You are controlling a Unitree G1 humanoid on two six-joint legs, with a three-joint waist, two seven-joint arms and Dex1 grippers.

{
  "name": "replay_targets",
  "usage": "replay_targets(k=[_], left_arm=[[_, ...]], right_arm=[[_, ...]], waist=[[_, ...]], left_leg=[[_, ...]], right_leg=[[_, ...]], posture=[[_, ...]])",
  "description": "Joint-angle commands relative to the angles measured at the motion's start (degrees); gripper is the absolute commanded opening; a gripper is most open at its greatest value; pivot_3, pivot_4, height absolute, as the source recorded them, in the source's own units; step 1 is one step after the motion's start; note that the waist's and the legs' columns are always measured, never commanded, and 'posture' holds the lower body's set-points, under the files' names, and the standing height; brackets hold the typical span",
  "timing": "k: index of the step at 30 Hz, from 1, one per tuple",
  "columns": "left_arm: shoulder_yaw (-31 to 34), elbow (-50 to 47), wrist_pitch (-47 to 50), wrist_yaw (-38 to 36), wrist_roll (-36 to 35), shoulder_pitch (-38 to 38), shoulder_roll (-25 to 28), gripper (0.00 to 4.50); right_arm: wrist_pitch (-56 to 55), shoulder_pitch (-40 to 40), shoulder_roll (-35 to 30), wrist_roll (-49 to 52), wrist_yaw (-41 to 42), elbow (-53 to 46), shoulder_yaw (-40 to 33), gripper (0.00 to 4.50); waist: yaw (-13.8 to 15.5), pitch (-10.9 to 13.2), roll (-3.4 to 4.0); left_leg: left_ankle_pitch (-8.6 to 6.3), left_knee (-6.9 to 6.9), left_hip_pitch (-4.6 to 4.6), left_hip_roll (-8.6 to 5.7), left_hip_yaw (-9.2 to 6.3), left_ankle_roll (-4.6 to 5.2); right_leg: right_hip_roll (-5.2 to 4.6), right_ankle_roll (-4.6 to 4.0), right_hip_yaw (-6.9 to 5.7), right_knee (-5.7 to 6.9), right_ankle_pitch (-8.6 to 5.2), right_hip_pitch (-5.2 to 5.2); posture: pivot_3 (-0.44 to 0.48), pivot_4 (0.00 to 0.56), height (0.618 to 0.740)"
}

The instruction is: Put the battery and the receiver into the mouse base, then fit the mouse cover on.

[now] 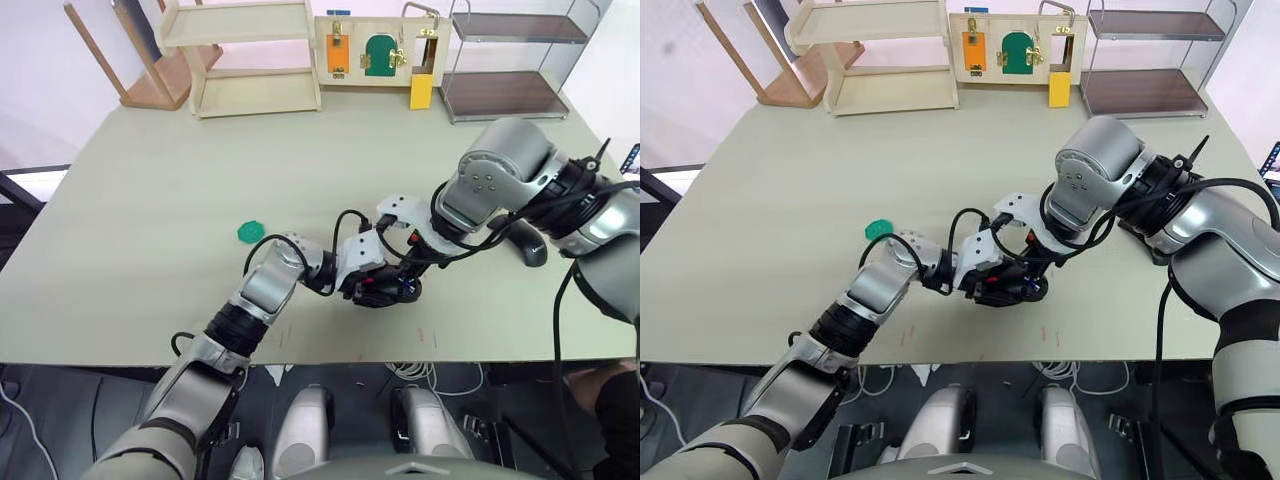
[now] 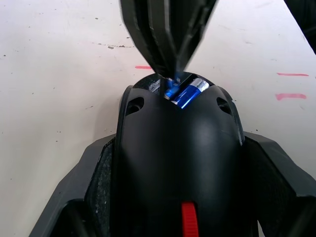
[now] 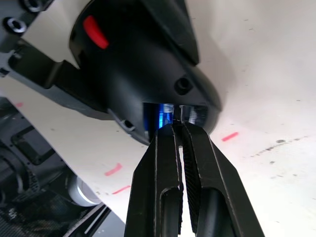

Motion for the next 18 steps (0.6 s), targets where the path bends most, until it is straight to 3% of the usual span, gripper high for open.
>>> replay_targets(k=[1,18], left_arm=[[-1.3,-0.8,1.4,0.1,0.6,1.3,0.8,2.99],[-0.8,-2.0,2.8,0.2,-0.3,1.7,2.2,2.99]], right_arm=[[0.3,-1.8,-0.2,-0.3,-0.1,-0.3,-1.0,0.0],[0.3,-1.0,0.9,-1.2,0.1,-1.2,-1.4,0.0]], waist=[[-0.3,0.0,0.0],[-1.0,0.0,0.0]], left_leg=[[0.0,0.0,0.0,0.0,0.0,0.0],[0.0,-0.03,0.0,0.01,-0.01,0.0]], right_leg=[[0.0,0.0,0.0,0.0,0.0,0.0],[0.01,0.0,0.0,0.0,-0.01,-0.03]], posture=[[0.0,0.15,0.74],[0.0,0.15,0.74]])
